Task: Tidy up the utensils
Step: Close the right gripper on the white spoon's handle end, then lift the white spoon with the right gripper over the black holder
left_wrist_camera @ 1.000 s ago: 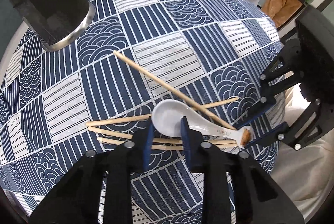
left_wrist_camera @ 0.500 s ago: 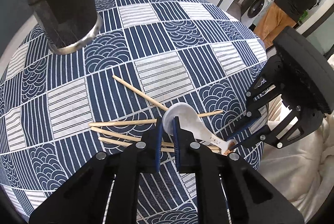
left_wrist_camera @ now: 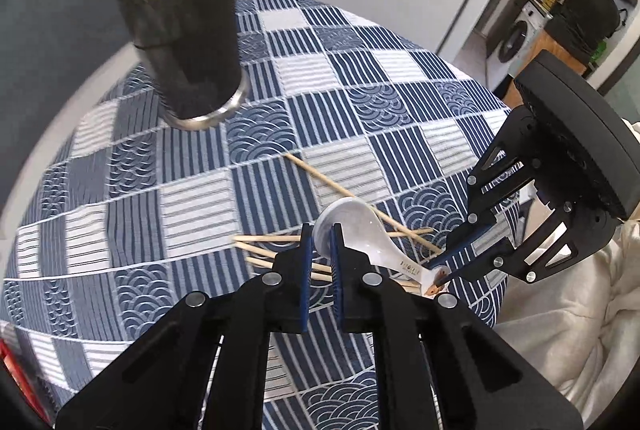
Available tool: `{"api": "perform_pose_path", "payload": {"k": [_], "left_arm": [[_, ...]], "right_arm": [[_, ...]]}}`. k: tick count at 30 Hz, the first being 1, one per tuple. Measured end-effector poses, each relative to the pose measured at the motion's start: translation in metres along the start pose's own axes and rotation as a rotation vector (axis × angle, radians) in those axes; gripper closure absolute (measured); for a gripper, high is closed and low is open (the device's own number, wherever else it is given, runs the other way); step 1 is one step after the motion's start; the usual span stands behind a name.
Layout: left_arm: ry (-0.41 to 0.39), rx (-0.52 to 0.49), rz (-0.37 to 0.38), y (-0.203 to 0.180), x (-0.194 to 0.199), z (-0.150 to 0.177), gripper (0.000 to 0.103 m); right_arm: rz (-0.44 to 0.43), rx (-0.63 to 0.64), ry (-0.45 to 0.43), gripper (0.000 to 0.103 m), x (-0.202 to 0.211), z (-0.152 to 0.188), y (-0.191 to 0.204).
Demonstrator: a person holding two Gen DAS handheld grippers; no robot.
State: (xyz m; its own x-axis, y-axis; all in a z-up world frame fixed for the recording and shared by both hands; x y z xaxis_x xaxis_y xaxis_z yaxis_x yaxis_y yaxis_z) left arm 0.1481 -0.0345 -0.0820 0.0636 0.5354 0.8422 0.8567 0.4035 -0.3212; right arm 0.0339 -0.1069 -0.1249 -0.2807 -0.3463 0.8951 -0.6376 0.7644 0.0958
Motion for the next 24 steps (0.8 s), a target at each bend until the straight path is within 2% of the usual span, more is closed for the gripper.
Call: {"api": "perform_pose_path", "payload": {"k": [7,16,24], "left_arm": [[-0.053,-0.059,-0.120,-0.009,0.036,-0.011,0.095],[-0.128,-0.087,-0.167,-0.015,0.072,-0.030,0.098],[-0.162,-0.111,-0.203,-0.018,0.096,-0.047,0.098]], "right_arm": [[0.042,0.050,-0.037,0.093,0.011,-0.027,-0.003],[0.078,0.083,-0.081,0.094,0.027,-0.055,-0.011],[0.115,0.083,-0.126,0.095,0.044,-0.077,-0.031]]}}
Point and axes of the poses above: each gripper's, at about its wrist camera, not at the fingertips, and x roughly against the way its jaws point, y to its left, z to its underside, the point moved 2 cm from there along -x, roughly the way its jaws point, and after that the axes turned 13 degrees about z, right-handed, at the moved point
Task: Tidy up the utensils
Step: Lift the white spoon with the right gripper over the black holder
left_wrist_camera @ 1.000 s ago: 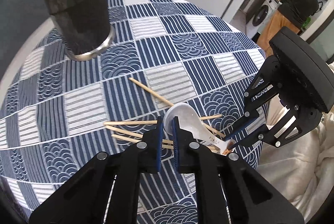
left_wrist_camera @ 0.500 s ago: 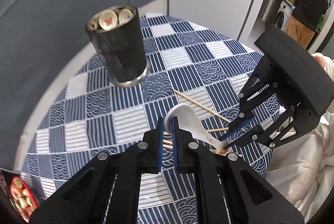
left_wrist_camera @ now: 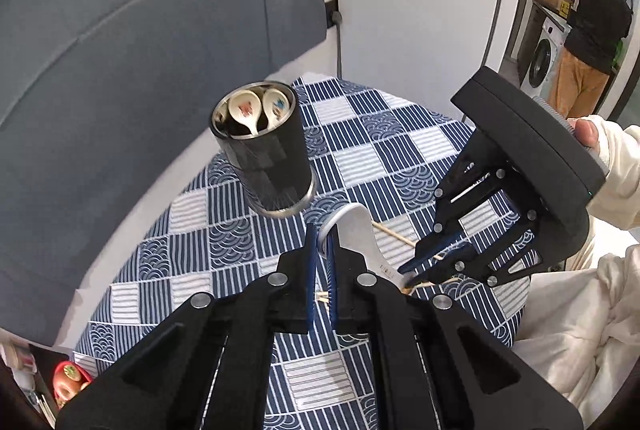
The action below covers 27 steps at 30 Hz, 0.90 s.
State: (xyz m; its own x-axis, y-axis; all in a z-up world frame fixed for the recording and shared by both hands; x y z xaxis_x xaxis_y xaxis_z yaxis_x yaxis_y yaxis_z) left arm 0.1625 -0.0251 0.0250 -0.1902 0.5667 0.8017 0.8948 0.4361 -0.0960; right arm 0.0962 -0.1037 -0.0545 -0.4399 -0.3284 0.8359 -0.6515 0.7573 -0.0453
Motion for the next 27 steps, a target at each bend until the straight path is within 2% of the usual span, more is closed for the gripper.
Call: {"api": "perform_pose_path", "payload": {"k": [4,17,24,27], "left_arm": [[-0.003,-0.001,-0.015,0.006,0.008,-0.011,0.098],[0.008,0.032,-0.150,0.035,0.029,-0.078,0.097],[0.042,0.025,-0.223,0.042,0.028,-0.116,0.097],[0.053,0.018,-0.228,0.043,0.026,-0.130,0.096]], "right_arm": [[0.012,0.001,-0.019,0.096,0.003,-0.013,-0.016],[-0.018,0.083,-0.108,0.096,0.014,-0.067,-0.081],[-0.042,0.107,-0.164,0.096,0.019,-0.085,-0.119],[-0.056,0.106,-0.187,0.096,0.021,-0.088,-0.136]]}}
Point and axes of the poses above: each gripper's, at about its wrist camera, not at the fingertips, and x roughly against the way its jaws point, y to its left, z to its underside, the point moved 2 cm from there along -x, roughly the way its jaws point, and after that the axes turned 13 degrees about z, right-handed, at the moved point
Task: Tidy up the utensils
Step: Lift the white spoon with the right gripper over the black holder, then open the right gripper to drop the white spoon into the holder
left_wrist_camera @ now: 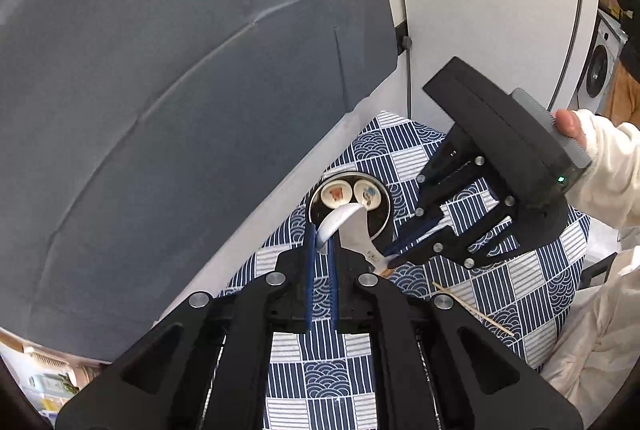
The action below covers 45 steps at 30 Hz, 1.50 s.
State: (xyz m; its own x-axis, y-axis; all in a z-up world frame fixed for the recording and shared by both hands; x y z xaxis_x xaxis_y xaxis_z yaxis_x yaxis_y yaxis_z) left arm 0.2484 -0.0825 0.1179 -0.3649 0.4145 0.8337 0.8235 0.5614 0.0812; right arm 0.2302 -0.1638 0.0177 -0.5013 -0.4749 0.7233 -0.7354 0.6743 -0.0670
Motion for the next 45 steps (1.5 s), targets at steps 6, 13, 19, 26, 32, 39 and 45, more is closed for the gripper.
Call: {"api": "perform_pose_path", "payload": {"k": [6,13,19,26,32,39,45], "left_arm": [[0.015,0.016,-0.011,0.008,-0.010,-0.025,0.096],[0.036,0.064,-0.013,0.020,-0.031,-0.047,0.095],[0.060,0.119,-0.014,0.035,-0.046,-0.049,0.095],[0.133,0.159,-0.002,0.046,-0.071,-0.043,0.095],[0.175,0.184,0.029,0.048,-0.096,-0.034,0.096],[0.149,0.223,0.020,0.048,-0.108,-0.025,0.061],[0.039,0.290,-0.049,0.041,-0.086,-0.006,0.011]], "right_arm": [[-0.024,-0.013,-0.029,0.096,-0.001,-0.001,-0.030],[-0.072,-0.040,-0.031,0.096,-0.009,0.003,-0.063],[-0.112,-0.020,-0.013,0.096,-0.027,0.003,-0.076],[-0.158,-0.024,-0.022,0.099,-0.044,0.003,-0.088],[-0.163,-0.014,-0.010,0.099,-0.055,0.009,-0.089],[-0.094,0.003,-0.040,0.096,-0.049,0.015,-0.087],[-0.037,0.018,-0.086,0.059,-0.027,0.022,-0.084]]}}
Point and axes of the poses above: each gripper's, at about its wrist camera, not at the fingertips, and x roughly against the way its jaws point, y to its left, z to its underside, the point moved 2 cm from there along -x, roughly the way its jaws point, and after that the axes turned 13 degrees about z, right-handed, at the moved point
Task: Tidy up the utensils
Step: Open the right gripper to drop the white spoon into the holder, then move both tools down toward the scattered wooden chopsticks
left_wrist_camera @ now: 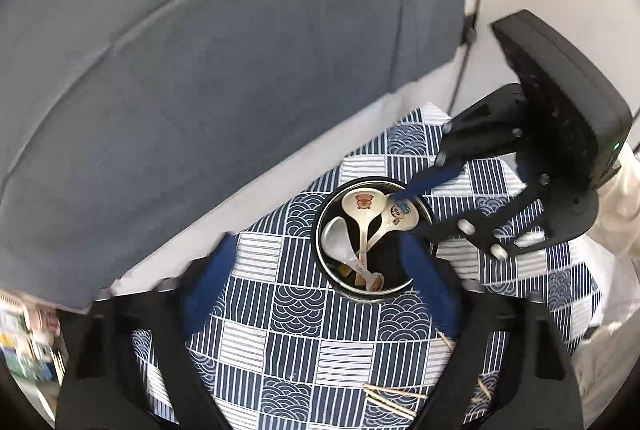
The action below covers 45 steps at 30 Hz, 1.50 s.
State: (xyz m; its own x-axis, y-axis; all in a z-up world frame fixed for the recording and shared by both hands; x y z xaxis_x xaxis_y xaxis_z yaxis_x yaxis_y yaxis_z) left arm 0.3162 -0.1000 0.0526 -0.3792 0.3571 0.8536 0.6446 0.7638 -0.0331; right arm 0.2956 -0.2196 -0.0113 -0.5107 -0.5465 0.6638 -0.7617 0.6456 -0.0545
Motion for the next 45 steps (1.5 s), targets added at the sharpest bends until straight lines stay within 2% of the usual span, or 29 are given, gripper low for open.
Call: {"api": "perform_pose_path", "payload": {"k": [1,3,4,8,15,25,34,45], "left_arm": [[-0.013,0.013,-0.006,-0.001,0.004,0.006,0.010],[-0.021,0.028,-0.026,-0.004,0.007,0.015,0.007],[-0.024,0.038,-0.047,-0.007,0.009,0.023,0.006],[-0.037,0.086,-0.058,-0.017,0.009,0.043,0.006],[-0.054,0.160,-0.044,-0.030,0.010,0.083,0.006],[-0.064,0.237,-0.040,-0.039,0.021,0.138,0.006],[-0.045,0.339,-0.011,-0.047,0.014,0.201,0.006],[0.036,0.478,0.008,-0.046,-0.021,0.268,0.006]], "right_arm": [[0.007,0.008,-0.008,0.047,0.005,0.001,0.002],[0.007,0.030,-0.020,0.042,0.015,0.001,0.007],[0.014,0.044,-0.024,0.035,0.019,0.002,0.011],[0.019,0.094,-0.040,0.018,0.034,0.005,0.026],[0.059,0.146,-0.030,0.016,0.051,0.011,0.052],[0.114,0.105,0.014,0.015,0.062,0.030,0.085],[0.149,-0.010,0.140,0.015,0.051,0.067,0.111],[0.162,-0.081,0.306,0.014,0.013,0.122,0.138]]}}
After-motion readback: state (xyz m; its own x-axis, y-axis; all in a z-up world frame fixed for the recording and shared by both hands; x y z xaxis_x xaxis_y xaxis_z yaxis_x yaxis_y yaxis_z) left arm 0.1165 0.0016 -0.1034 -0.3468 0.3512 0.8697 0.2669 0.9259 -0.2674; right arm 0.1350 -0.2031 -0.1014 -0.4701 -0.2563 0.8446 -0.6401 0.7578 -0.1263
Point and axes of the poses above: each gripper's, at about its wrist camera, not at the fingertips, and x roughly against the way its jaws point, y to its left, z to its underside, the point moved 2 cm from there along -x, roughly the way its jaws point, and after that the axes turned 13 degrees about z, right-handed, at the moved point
